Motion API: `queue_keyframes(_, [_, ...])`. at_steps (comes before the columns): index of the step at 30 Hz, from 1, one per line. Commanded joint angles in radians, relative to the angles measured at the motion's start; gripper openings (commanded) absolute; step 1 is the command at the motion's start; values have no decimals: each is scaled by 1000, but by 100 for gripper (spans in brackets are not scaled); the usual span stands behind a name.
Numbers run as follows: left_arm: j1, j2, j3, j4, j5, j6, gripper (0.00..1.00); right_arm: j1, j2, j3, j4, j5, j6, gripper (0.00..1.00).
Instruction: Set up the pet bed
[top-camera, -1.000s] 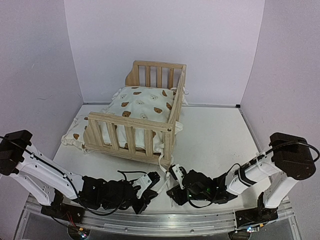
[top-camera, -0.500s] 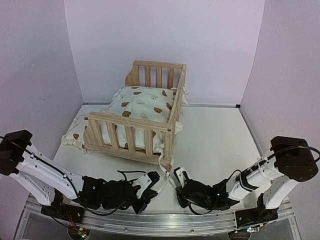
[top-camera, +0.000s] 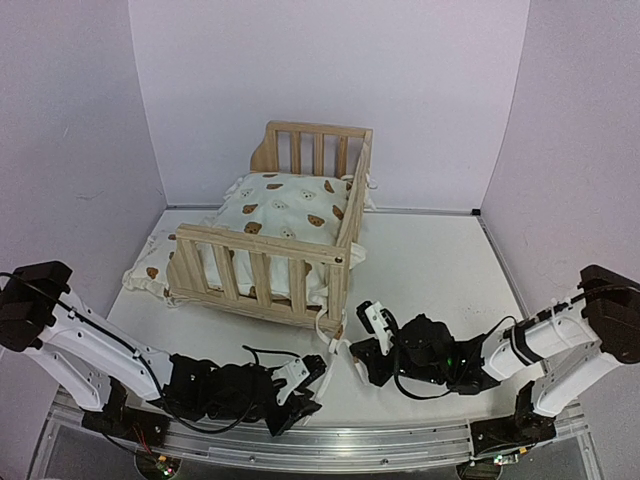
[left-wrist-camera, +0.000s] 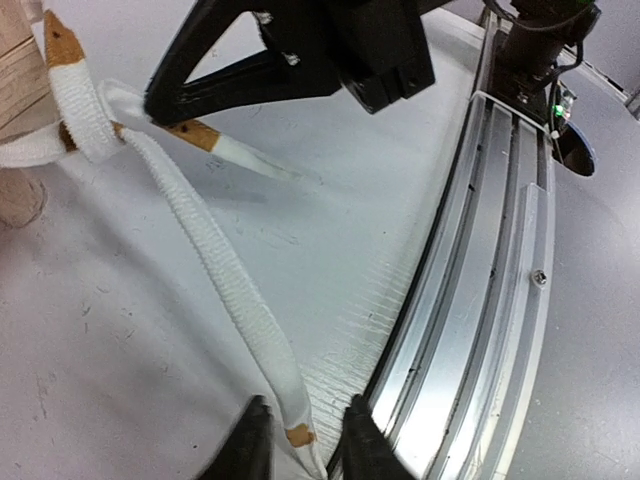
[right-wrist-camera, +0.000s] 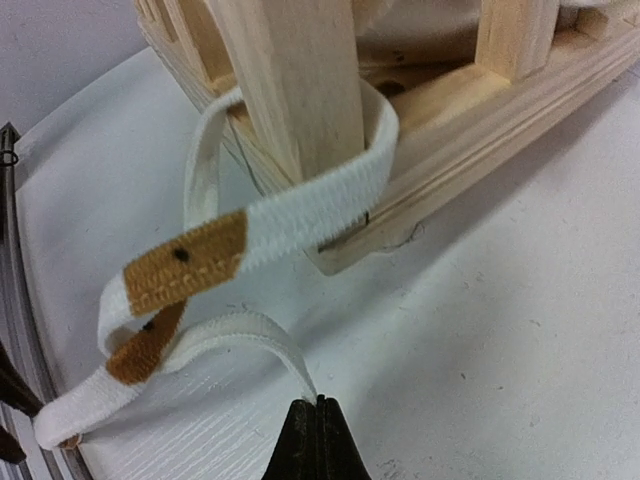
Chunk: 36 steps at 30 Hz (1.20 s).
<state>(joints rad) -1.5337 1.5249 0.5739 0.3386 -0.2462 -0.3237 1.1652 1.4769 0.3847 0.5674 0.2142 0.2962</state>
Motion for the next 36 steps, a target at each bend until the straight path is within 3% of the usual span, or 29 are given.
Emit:
queue_keyframes(1, [20,-76,58,26,26,-39,46,-42,-56,18,110,-128,-123,0])
queue_keyframes(4, [58,-131,62,25,4,-90,67,-47,-61,21,118,-154,-183,0])
queue_keyframes(5, [85,-145,66,23,19,-116,86,-52,-58,24,119,-155,-199,0])
queue_keyframes(6, [125,-156,72,23,39,-139,86,-56,-52,27,124,-157,-209,0])
queue_keyframes(9, [190,-149,122,8,74,-171,70,-70,-23,50,139,-185,-229,0])
queue_keyframes(13, [228,-101,221,-76,14,-151,35,-77,18,93,144,-165,-211,0])
queue_keyframes(20, [234,-69,275,-181,-117,-106,12,-77,74,107,209,-147,-127,0])
queue_keyframes(23, [234,-34,296,-229,-148,-86,8,-77,82,103,241,-161,-119,0])
queue_keyframes(32, [234,45,342,-228,-125,-68,8,-76,119,104,298,-196,-100,0])
queue_keyframes(36, [235,74,361,-224,-82,-73,12,-77,116,99,301,-197,-98,0])
